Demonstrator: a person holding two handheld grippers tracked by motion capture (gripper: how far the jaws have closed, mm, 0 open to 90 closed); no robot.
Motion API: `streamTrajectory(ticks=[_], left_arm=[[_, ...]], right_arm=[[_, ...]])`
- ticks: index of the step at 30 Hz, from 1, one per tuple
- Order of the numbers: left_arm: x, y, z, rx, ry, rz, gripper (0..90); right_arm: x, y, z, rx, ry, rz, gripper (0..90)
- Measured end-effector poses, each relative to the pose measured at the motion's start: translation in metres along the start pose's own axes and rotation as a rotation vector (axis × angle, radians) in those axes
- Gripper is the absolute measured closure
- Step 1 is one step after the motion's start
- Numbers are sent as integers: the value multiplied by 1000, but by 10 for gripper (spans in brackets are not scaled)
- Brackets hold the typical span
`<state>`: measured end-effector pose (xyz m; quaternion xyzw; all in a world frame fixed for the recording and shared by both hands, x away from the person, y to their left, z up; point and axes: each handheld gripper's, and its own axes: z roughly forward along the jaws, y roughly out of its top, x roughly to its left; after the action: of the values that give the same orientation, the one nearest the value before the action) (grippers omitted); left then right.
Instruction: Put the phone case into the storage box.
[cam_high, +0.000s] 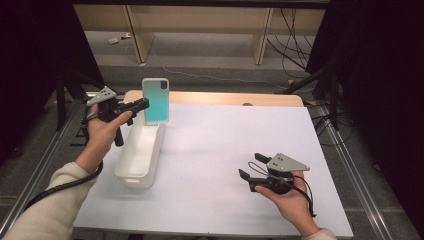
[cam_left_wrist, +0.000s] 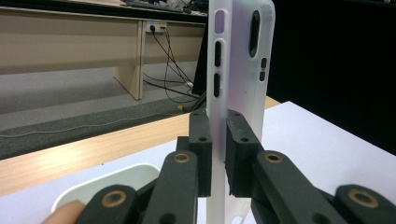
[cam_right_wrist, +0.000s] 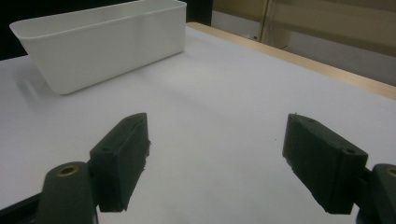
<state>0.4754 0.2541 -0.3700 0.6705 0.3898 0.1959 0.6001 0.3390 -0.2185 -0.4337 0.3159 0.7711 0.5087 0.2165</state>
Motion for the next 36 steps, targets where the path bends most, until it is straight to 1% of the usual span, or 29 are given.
streamTrajectory(ticks=[1,3,5,6,7,8,9,33,34,35,36], left_arm=[[0,0,0,-2,0,-2,823],[1,0,1,-1,1,-2,823],[2,0,1,2,3,2,823],[3,1,1,2,6,0,824],[4,1,1,3,8,0,823],[5,1,2,0,8,0,823],[5,1,2,0,7,-1,824],[21,0,7,8,32,-4,824],[22,0,7,8,33,-6,824],[22,0,7,9,35,-7,823],[23,0,7,11,38,-5,824]], right_arm=[[0,0,0,0,-2,0,239],[0,-1,2,-19,1,2,239],[0,-1,2,-17,2,1,239],[0,0,1,-1,1,-1,239],[0,-1,2,-19,2,2,239],[0,-1,2,-19,2,2,239],[0,0,1,-1,-1,-3,239],[-1,-1,0,2,-1,-4,239],[-1,-1,0,1,-1,-2,239],[0,-1,2,-15,0,0,239],[0,-1,2,-18,0,0,239]])
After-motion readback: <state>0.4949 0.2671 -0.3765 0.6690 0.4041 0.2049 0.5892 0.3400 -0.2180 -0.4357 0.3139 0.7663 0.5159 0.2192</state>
